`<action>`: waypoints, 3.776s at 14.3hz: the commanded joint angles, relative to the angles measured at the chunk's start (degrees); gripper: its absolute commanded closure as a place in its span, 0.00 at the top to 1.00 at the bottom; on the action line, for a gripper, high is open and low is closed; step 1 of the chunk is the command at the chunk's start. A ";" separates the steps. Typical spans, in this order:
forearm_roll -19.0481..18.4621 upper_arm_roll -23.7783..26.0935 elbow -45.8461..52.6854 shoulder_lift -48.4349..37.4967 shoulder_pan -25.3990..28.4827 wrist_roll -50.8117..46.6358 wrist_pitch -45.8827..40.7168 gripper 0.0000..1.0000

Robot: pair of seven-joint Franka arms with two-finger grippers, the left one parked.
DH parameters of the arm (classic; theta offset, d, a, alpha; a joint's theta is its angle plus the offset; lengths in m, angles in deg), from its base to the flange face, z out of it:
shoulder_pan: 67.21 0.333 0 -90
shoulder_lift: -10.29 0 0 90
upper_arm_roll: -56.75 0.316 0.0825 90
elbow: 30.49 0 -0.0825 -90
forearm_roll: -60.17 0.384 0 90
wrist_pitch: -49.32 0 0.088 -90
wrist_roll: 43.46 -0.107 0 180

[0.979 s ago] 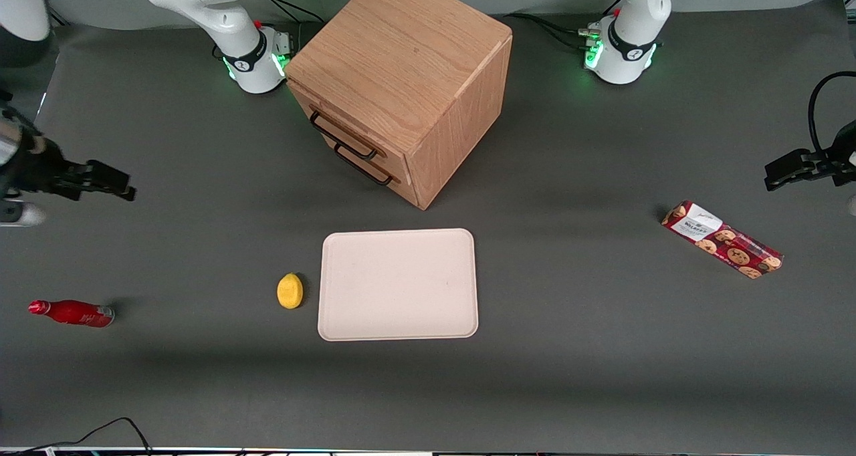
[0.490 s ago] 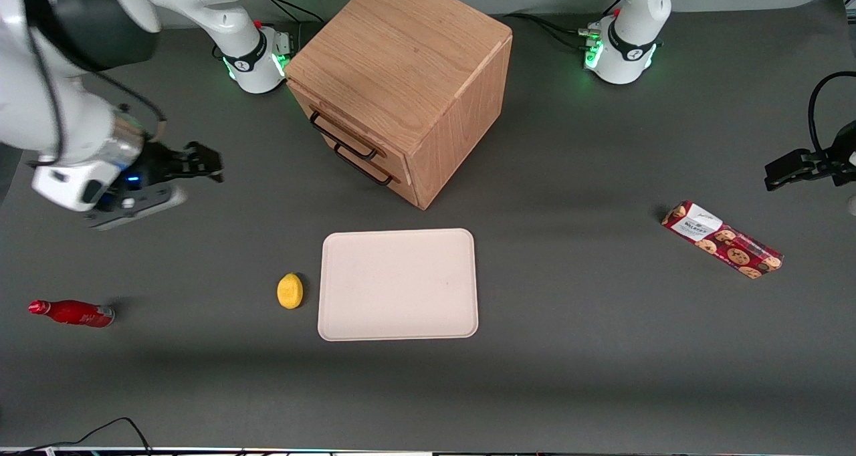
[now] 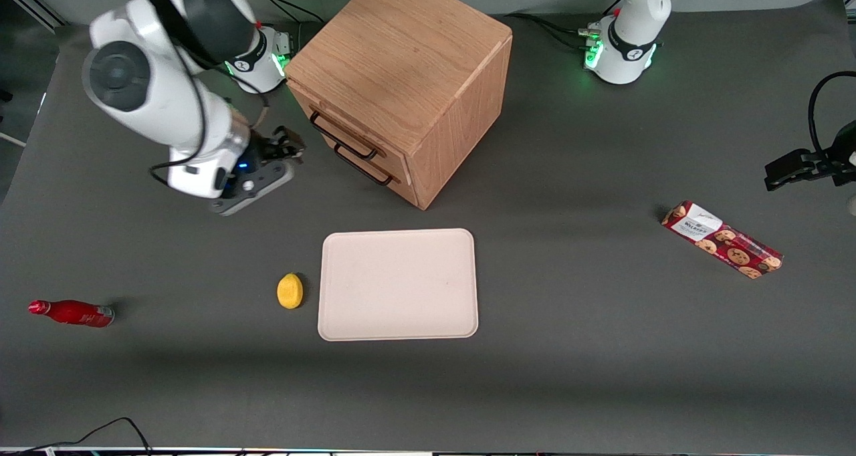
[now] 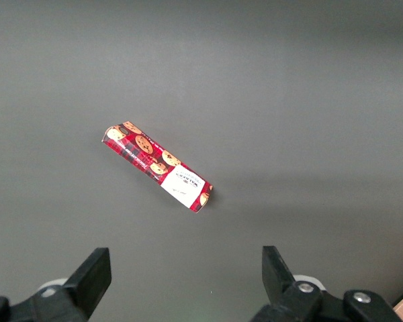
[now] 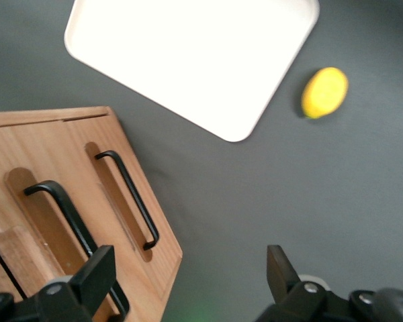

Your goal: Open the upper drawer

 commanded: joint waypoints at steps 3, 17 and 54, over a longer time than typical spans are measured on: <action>3.89 3.78 -8.56 -3.11 -1.11 4.82 6.16 1.00; 10.14 3.88 -16.57 -3.65 -1.72 20.04 7.93 1.00; 10.76 2.21 -22.02 -1.98 -1.72 21.36 19.18 1.00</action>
